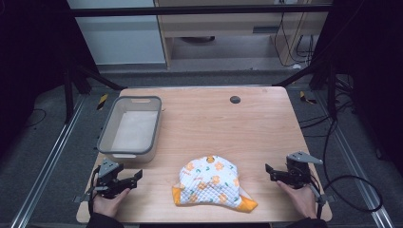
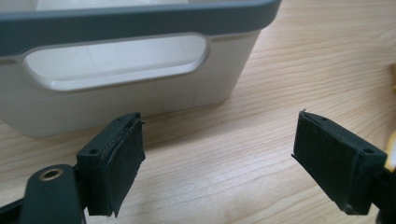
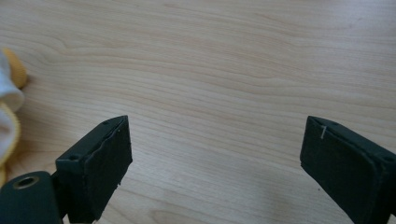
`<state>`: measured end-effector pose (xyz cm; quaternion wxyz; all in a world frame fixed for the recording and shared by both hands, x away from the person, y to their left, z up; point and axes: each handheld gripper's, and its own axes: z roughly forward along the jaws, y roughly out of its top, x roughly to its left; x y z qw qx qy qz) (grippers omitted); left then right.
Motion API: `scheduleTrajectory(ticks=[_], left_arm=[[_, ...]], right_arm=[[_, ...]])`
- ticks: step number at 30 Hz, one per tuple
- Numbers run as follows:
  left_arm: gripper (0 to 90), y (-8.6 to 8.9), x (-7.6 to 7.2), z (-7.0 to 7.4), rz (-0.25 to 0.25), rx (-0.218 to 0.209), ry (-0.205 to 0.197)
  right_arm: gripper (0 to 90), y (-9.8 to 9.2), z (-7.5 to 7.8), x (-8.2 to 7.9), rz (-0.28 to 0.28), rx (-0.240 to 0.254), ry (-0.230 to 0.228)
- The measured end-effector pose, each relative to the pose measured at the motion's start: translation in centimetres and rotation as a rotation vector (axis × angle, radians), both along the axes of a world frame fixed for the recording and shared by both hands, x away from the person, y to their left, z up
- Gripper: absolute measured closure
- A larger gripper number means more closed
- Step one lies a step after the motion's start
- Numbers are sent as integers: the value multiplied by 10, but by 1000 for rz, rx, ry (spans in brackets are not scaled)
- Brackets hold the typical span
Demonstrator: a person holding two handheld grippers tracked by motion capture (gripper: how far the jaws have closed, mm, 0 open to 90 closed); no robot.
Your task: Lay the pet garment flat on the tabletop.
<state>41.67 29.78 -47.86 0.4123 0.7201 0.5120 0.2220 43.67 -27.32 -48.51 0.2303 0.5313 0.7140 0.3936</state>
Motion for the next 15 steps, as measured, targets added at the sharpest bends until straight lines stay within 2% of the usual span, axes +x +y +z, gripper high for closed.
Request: scheduleTrajectory(ticks=[3,7,15], left_arm=[[165,-2,-2,2,-1,-11,1],[207,-2,-5,5,-8,-37,2],[247,-6,-11,15,-40,-76,-8]], right_arm=[[111,1,4,-5,15,17,-15],[133,0,8,-11,7,30,-44],[161,3,21,-15,24,60,-84]])
